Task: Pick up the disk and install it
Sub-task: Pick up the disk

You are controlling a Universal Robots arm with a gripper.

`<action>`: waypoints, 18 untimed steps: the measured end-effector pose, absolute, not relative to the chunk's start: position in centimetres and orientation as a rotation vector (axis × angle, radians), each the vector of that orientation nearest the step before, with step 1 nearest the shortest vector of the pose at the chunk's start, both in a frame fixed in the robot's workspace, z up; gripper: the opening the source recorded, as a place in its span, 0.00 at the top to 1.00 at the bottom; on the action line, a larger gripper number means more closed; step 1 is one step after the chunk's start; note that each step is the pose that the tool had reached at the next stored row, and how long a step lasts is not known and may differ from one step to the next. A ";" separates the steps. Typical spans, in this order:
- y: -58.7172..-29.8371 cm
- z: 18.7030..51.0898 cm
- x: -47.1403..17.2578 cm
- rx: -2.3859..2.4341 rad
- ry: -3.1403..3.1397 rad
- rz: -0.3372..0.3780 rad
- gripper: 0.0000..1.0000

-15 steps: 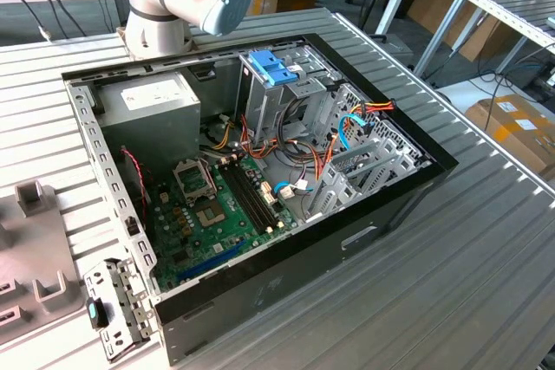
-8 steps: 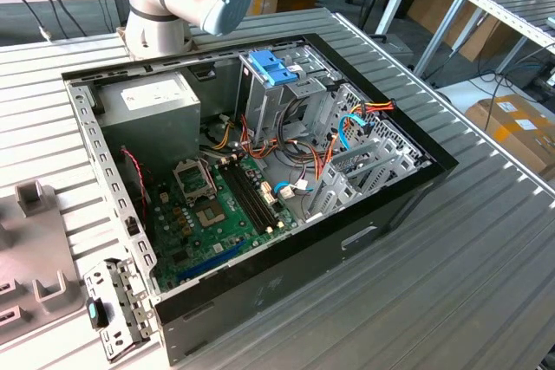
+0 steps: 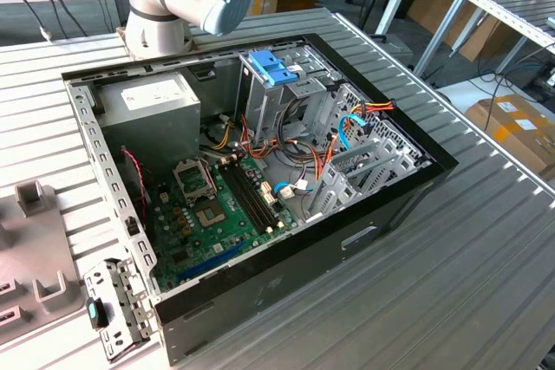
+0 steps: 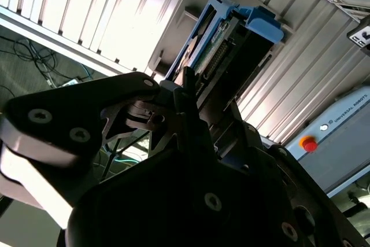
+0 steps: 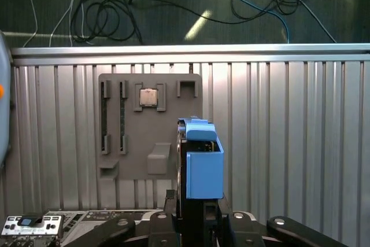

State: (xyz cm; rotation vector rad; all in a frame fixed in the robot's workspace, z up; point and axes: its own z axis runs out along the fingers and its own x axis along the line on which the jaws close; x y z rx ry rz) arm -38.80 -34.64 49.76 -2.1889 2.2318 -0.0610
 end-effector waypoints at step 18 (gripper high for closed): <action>-34.6 49.8 -37.1 -2.189 2.232 -0.061 0.65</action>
